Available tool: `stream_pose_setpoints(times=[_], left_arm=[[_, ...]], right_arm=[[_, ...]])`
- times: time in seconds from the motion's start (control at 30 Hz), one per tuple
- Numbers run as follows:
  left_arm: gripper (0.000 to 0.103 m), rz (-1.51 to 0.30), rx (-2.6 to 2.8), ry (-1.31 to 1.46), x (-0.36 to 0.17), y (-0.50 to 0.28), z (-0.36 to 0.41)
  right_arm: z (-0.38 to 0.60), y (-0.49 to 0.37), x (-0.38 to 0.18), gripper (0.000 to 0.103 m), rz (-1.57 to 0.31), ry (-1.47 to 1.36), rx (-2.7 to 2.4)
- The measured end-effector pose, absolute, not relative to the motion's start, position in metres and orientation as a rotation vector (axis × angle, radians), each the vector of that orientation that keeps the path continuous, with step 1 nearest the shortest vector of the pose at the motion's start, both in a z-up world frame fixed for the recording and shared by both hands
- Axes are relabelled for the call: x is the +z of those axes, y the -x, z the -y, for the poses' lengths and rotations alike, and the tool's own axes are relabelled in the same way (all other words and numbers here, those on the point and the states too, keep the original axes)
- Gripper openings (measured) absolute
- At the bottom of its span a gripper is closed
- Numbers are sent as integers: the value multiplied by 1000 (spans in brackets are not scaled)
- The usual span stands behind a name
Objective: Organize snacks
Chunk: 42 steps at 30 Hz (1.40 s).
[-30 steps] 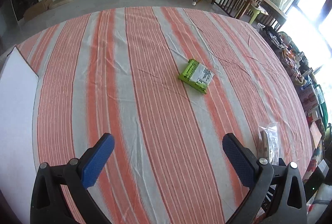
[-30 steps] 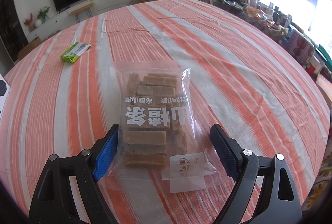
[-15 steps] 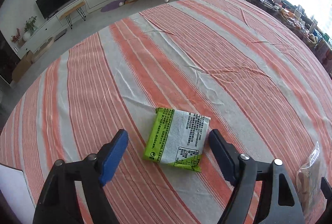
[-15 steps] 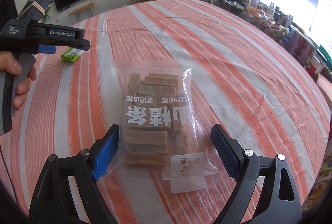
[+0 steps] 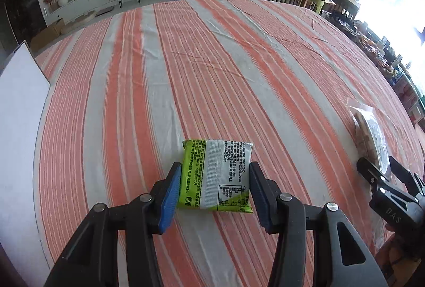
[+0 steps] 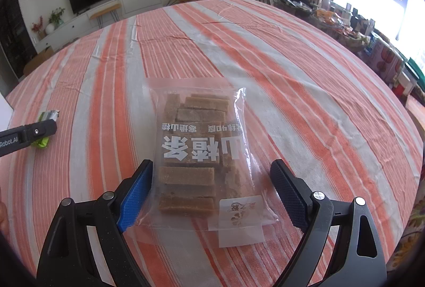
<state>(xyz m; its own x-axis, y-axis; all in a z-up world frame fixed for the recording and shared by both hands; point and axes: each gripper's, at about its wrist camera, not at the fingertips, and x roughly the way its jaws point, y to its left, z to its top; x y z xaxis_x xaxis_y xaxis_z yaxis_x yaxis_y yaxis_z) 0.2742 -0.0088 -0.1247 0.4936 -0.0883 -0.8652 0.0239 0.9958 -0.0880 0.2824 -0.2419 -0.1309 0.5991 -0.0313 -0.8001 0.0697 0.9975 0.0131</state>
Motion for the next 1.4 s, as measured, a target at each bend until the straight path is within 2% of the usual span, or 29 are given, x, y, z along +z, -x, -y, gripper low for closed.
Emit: stream_pose_setpoints(times=[0.17, 0.37, 0.43, 0.5, 0.77, 1.4], left_arm=[[49, -1050, -72, 71, -124, -205, 4], [50, -988, -69, 21, -127, -189, 6], [60, -963, -68, 3, -130, -192, 10], [78, -944, -59, 4, -133, -195, 11], [103, -956, -19, -1, -141, -201, 4], [103, -955, -18, -9, -142, -202, 3]], right_arm=[[241, -283, -131, 91, -927, -43, -59], [242, -282, -131, 91, -927, -44, -58], [242, -282, -131, 91, -927, -44, -58], [242, -282, -131, 91, -927, -44, -58], [242, -282, -131, 91, -927, -44, -58], [242, -282, -130, 91, -928, -44, -59]])
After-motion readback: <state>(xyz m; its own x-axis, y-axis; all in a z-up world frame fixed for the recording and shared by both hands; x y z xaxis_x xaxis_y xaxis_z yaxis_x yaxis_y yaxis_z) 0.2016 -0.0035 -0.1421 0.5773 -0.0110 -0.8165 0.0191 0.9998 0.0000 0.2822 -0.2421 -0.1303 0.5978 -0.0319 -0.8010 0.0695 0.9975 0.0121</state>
